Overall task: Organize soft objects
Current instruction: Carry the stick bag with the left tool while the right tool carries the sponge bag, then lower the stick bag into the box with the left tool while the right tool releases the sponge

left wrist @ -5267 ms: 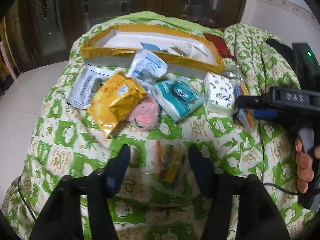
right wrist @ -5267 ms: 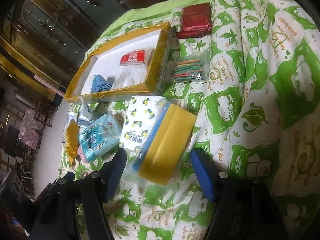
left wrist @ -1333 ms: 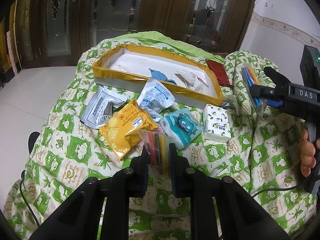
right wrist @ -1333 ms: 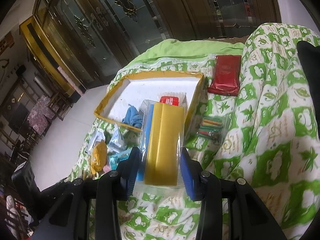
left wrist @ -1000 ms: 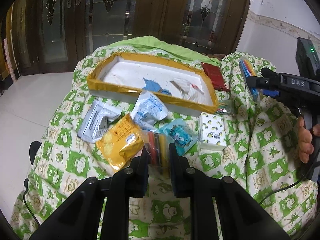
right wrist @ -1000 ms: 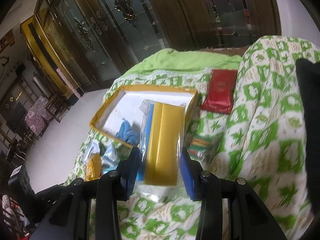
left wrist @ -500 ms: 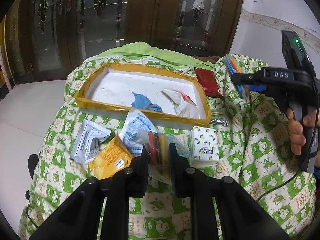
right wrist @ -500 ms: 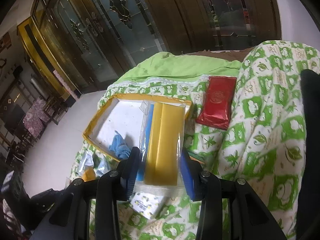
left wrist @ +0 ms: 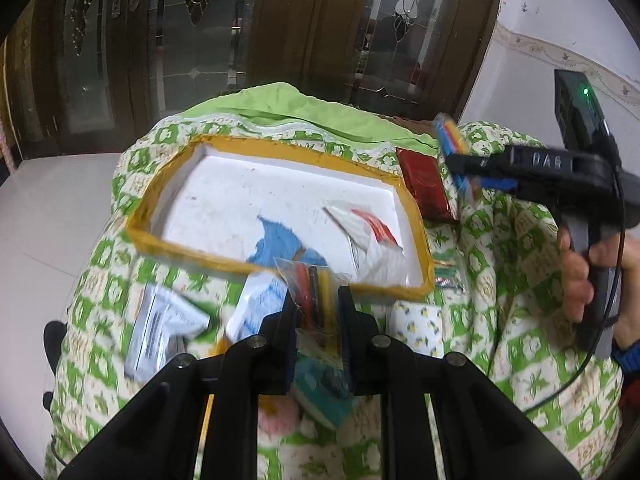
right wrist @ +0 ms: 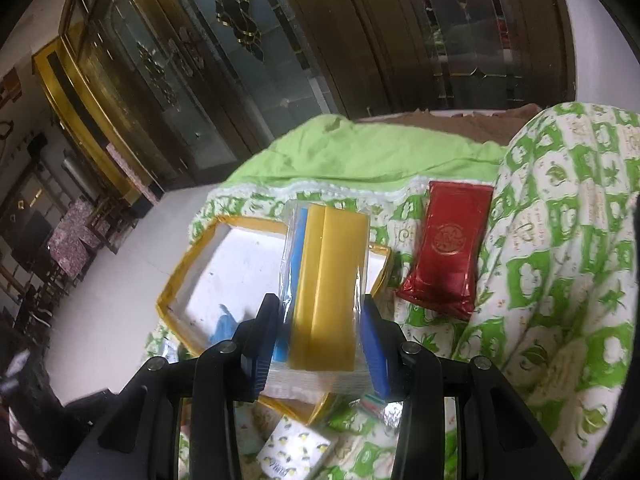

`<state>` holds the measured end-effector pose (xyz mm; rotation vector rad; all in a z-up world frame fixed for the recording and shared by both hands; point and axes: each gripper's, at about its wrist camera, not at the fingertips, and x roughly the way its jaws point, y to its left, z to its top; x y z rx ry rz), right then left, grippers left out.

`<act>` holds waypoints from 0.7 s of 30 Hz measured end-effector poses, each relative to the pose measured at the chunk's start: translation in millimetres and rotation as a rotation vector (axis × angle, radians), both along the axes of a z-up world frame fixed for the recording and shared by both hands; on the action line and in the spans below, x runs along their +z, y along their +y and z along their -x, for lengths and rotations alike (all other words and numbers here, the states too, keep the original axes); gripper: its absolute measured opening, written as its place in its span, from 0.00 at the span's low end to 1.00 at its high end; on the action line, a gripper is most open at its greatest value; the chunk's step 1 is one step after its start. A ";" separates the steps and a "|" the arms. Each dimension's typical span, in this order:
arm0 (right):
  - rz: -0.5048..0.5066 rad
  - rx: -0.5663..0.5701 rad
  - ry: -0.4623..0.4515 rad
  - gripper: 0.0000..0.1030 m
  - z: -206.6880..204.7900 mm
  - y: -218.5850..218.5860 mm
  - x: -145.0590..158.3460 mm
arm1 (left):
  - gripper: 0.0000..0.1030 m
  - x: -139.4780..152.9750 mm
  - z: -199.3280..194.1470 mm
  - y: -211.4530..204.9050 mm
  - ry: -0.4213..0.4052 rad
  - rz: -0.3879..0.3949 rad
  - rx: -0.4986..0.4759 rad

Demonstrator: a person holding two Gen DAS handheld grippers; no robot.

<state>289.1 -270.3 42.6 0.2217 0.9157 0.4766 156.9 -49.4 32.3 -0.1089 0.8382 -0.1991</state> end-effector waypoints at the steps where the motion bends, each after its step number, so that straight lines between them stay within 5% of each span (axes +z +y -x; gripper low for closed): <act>1: 0.000 0.006 0.011 0.42 -1.2 2.6 -4.5 | 0.17 -0.1 -6.2 -0.8 0.003 -0.001 -0.002; 21: -0.092 0.168 0.205 0.42 -14.3 99.7 -50.0 | 0.17 -11.3 -79.3 42.6 0.052 0.018 0.073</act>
